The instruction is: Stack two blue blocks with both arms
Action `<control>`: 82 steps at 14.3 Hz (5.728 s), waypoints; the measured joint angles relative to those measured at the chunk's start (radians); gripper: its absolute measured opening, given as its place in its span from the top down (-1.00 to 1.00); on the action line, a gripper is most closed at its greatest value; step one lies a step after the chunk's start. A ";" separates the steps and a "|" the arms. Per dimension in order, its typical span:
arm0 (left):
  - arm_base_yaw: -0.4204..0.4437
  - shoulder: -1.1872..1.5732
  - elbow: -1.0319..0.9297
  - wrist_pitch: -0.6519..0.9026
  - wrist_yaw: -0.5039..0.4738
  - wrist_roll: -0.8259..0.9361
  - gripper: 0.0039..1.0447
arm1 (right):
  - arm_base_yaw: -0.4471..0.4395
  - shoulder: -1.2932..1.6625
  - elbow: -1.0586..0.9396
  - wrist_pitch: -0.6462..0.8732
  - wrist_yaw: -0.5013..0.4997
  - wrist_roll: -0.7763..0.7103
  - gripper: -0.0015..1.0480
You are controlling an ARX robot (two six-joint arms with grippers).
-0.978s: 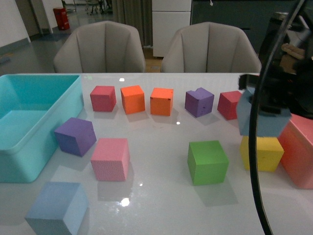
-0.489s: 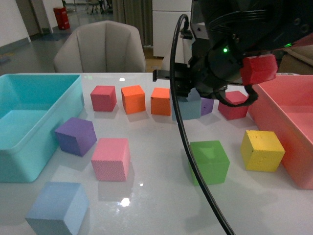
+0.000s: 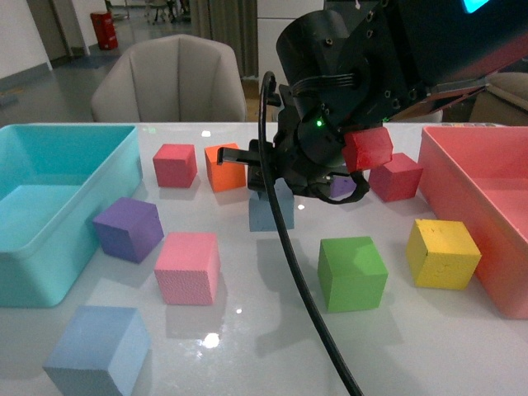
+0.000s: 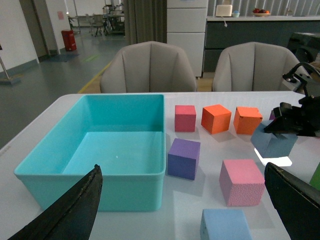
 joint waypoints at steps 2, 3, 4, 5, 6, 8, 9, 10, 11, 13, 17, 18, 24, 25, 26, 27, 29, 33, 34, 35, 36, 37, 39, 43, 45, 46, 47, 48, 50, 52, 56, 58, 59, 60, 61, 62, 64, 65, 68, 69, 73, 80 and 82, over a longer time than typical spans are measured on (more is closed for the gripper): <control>0.000 0.000 0.000 0.000 0.000 0.000 -0.88 | -0.002 0.031 0.010 0.000 -0.021 0.046 0.39; 0.000 0.000 0.000 0.000 0.000 0.000 -0.88 | -0.003 0.047 0.016 0.000 -0.033 0.067 0.39; 0.000 0.000 0.000 0.000 0.001 0.000 -0.88 | -0.006 0.058 0.023 -0.007 -0.035 0.075 0.39; 0.000 0.000 0.000 0.000 0.000 0.000 -0.88 | -0.008 0.066 0.037 -0.023 -0.035 0.081 0.39; 0.000 0.000 0.000 0.000 0.000 0.000 -0.88 | -0.010 0.071 0.049 -0.030 -0.034 0.086 0.39; 0.000 0.000 0.000 0.000 0.000 0.000 -0.88 | -0.015 0.081 0.071 -0.056 -0.035 0.090 0.20; 0.000 0.000 0.000 0.000 0.000 0.000 -0.88 | -0.015 0.084 0.072 -0.070 -0.034 0.090 -0.09; 0.000 0.000 0.000 0.000 0.000 0.000 -0.88 | -0.015 0.085 0.072 -0.070 -0.026 0.092 -0.33; 0.000 0.000 0.000 0.000 0.000 0.000 -0.88 | -0.015 0.085 0.072 -0.067 -0.025 0.092 -0.61; 0.000 0.000 0.000 0.000 0.000 0.000 -0.88 | -0.015 0.084 0.072 -0.064 -0.024 0.093 -0.87; 0.000 0.000 0.000 0.000 0.000 0.000 -0.88 | -0.015 0.026 0.031 -0.114 0.019 0.076 -0.88; 0.000 0.000 0.000 0.000 0.000 0.000 -0.88 | -0.018 -0.005 0.012 -0.117 0.032 0.069 -0.88; 0.000 0.000 0.000 0.000 0.000 0.000 -0.88 | -0.040 -0.337 -0.310 0.167 0.151 0.045 -0.88; 0.000 0.000 0.000 0.000 0.000 0.000 -0.88 | -0.034 -0.446 -0.425 0.254 0.192 0.021 -0.88; 0.000 0.000 0.000 0.000 0.000 0.000 -0.88 | -0.032 -0.560 -0.550 0.331 0.216 0.016 -0.88; 0.000 0.000 0.000 0.000 0.000 0.000 -0.88 | -0.024 -0.672 -0.680 0.396 0.248 0.016 -0.88; 0.000 0.000 0.000 0.000 0.001 0.000 -0.88 | 0.005 -0.903 -0.917 0.478 0.331 0.000 -0.88; 0.000 0.000 0.000 0.000 0.001 0.000 -0.88 | -0.168 -1.545 -1.457 0.597 0.337 -0.322 0.10; 0.000 0.000 0.000 0.000 0.001 0.000 -0.88 | -0.201 -1.665 -1.516 0.577 0.294 -0.339 0.38; 0.000 0.000 0.000 0.000 0.001 0.000 -0.88 | -0.229 -1.727 -1.521 0.579 0.256 -0.346 0.65; 0.000 0.000 0.000 0.000 0.001 0.000 -0.88 | -0.259 -1.774 -1.547 0.562 0.224 -0.354 0.97; 0.000 0.000 0.000 0.000 0.001 0.000 -0.88 | -0.286 -1.804 -1.581 0.535 0.202 -0.357 0.96; 0.000 0.000 0.000 0.000 0.000 0.000 -0.88 | -0.364 -1.895 -1.611 0.492 0.102 -0.358 0.96; 0.000 0.000 0.000 0.000 0.000 0.000 -0.88 | -0.426 -2.015 -1.649 0.408 0.056 -0.358 0.96; 0.000 0.000 0.000 0.000 0.001 0.000 -0.88 | -0.426 -2.060 -1.677 0.401 0.056 -0.359 0.96; 0.000 0.000 0.000 0.000 0.000 0.000 -0.88 | -0.426 -2.106 -1.677 0.359 0.056 -0.359 0.96; 0.000 0.000 0.000 0.000 0.001 0.000 -0.88 | -0.426 -2.129 -1.677 0.334 0.056 -0.359 0.96; 0.000 0.000 0.000 0.000 0.000 0.000 -0.88 | -0.426 -2.152 -1.677 0.312 0.056 -0.359 0.96; 0.000 0.000 0.000 0.000 0.001 0.000 -0.88 | -0.426 -2.207 -1.675 0.235 0.056 -0.358 0.96; 0.000 0.000 0.000 -0.001 0.001 0.000 -0.88 | -0.426 -2.336 -1.676 0.129 0.056 -0.359 0.96; 0.000 0.000 0.000 0.000 0.001 0.000 -0.88 | -0.426 -2.334 -1.676 0.121 0.056 -0.359 0.96; 0.000 0.000 0.000 0.000 0.000 0.000 -0.88 | -0.426 -2.334 -1.676 0.121 0.056 -0.360 0.94; 0.000 0.000 0.000 0.000 0.001 0.000 -0.88 | -0.426 -2.334 -1.676 0.121 0.056 -0.360 0.88; 0.000 0.000 0.000 0.000 0.001 0.000 -0.88 | -0.426 -2.334 -1.676 0.121 0.056 -0.360 0.77; 0.000 0.000 0.000 0.000 0.001 0.000 -0.88 | -0.426 -2.334 -1.676 0.121 0.056 -0.360 0.74; 0.000 0.000 0.000 0.000 0.000 0.000 -0.88 | -0.426 -2.334 -1.676 0.120 0.056 -0.360 0.64; 0.000 0.000 0.000 0.000 0.000 0.000 -0.88 | -0.426 -2.334 -1.676 0.121 0.056 -0.360 0.50; 0.000 0.000 0.000 0.000 0.000 0.000 -0.88 | -0.426 -2.334 -1.676 0.121 0.056 -0.360 0.43; 0.000 0.000 0.000 0.000 0.000 0.000 -0.88 | -0.426 -2.334 -1.676 0.121 0.056 -0.360 0.25; 0.000 0.000 0.000 0.000 0.000 0.000 -0.88 | -0.426 -2.334 -1.676 0.121 0.056 -0.360 0.01; -0.006 0.262 0.205 -0.287 0.166 0.016 -0.88 | -0.426 -2.334 -1.676 0.121 0.056 -0.360 -0.88; -0.363 1.393 0.335 0.394 -0.041 -0.050 -0.88 | -0.426 -2.334 -1.676 0.121 0.056 -0.360 -0.88; -0.357 1.465 0.360 0.372 -0.039 -0.069 -0.88 | -0.426 -2.334 -1.676 0.121 0.056 -0.360 -0.88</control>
